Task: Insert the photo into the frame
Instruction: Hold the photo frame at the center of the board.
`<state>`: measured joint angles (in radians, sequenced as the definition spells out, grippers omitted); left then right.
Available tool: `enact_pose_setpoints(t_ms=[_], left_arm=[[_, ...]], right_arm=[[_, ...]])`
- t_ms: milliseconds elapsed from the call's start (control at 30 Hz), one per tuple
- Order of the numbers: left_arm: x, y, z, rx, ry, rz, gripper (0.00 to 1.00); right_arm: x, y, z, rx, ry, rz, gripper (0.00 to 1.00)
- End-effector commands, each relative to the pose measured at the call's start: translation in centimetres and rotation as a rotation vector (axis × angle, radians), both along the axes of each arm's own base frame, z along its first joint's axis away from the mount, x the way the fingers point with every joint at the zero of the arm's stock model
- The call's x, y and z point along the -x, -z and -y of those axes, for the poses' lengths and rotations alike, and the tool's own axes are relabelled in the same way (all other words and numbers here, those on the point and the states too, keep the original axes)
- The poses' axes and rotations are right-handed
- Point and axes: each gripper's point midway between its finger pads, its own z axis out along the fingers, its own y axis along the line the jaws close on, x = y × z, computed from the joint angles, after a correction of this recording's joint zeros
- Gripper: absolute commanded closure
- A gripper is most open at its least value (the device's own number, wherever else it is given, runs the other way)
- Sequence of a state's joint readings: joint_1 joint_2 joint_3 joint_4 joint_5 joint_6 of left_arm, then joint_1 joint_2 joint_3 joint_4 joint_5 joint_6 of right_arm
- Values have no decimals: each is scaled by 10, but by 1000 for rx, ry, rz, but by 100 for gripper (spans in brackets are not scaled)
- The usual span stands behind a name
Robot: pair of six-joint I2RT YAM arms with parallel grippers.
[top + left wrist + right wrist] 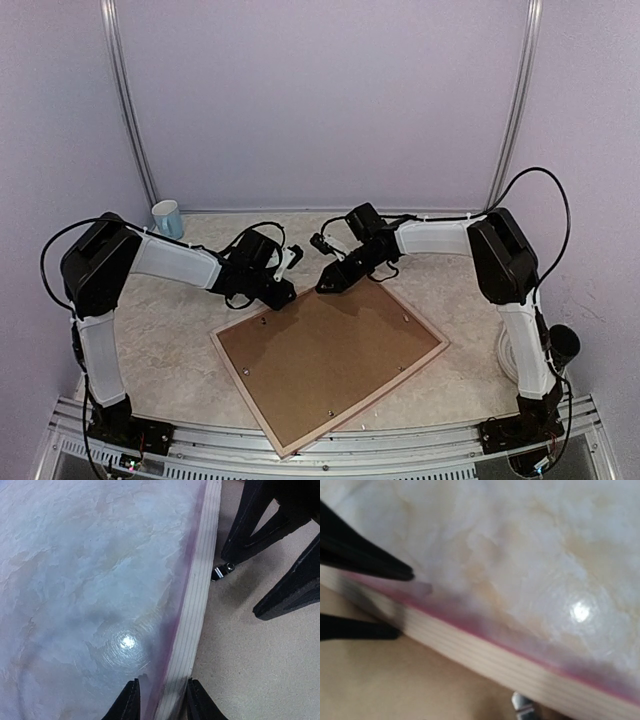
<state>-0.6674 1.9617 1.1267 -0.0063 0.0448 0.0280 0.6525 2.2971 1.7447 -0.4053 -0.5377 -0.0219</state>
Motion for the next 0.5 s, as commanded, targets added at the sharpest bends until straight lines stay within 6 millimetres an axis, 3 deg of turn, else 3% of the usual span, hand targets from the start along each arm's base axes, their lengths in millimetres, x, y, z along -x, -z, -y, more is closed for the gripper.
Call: enact_pose_setpoints(t_ms=[0,333,467], left_arm=[[-8,-6,-5,7,-11,34,67],[-15,-19,-13,35,-37,57,62],[-17,-6,-17,15,-37,16,65]], right_arm=[[-1,10,-6,20,-5,-13,54],[-2,22,-6,42,-6,-26,55],[4,24,-5,41,-33,-37,55]])
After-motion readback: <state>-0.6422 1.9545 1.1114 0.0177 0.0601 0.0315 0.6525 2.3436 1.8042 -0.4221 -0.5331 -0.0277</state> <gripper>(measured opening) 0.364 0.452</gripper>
